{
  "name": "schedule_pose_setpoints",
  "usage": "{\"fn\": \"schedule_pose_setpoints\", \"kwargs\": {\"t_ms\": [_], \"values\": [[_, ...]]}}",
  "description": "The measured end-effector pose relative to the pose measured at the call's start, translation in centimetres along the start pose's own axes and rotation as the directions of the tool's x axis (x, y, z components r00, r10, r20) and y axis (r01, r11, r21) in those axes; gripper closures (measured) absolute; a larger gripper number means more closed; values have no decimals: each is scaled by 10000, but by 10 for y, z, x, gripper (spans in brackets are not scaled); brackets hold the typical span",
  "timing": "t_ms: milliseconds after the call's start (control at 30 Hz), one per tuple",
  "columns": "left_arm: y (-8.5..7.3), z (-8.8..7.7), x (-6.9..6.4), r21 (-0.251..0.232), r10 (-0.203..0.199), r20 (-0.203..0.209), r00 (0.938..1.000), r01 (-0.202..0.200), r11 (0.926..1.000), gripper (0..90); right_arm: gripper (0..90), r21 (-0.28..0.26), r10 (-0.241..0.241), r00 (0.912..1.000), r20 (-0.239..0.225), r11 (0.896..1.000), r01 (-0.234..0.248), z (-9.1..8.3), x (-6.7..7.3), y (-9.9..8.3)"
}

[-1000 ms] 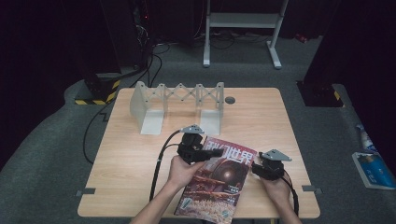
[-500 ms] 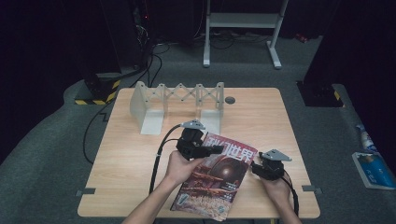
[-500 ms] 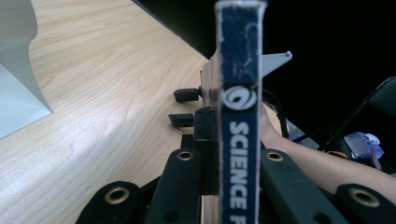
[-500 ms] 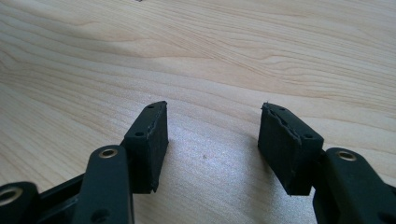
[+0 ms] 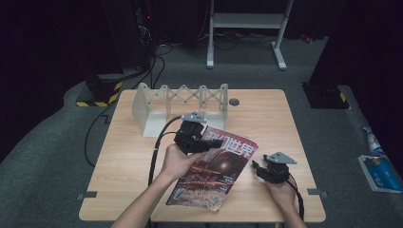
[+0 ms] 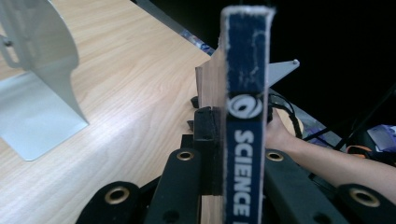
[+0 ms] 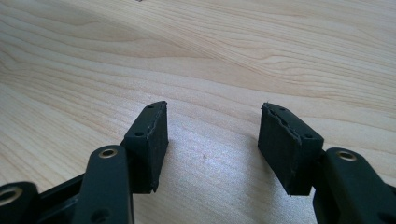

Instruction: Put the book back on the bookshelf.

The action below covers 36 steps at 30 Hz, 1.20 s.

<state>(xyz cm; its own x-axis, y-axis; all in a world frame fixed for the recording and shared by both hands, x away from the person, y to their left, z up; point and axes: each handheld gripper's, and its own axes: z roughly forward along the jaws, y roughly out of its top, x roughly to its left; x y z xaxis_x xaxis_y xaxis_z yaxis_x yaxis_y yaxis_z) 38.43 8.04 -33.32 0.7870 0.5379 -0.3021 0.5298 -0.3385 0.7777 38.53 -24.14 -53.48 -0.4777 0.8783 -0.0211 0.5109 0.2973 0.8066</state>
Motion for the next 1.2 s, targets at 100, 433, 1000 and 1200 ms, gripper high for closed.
{"fn": "schedule_pose_setpoints", "kwargs": {"t_ms": [100, 433, 1000, 1200], "values": [[3, -4, 2, 17, 66, -165, 9998, -66, 10000, 837, 425, 4, -3, 10000, 1, 10000, 3, 0, 0, 0], [14, -18, 12, 391, 130, -702, 9974, -103, 9992, 836, 425, -6, -13, 10000, 1, 10000, 13, 0, 0, 0], [22, -45, 36, 969, 50, -1634, 9865, 110, 9952, 835, 421, -6, 9, 10000, 11, 10000, -9, 0, 0, 0], [23, -54, 46, 1161, -82, -1859, 9825, 302, 9928, 834, 418, 4, 37, 10000, 24, 10000, -37, 0, 0, 0]]}}
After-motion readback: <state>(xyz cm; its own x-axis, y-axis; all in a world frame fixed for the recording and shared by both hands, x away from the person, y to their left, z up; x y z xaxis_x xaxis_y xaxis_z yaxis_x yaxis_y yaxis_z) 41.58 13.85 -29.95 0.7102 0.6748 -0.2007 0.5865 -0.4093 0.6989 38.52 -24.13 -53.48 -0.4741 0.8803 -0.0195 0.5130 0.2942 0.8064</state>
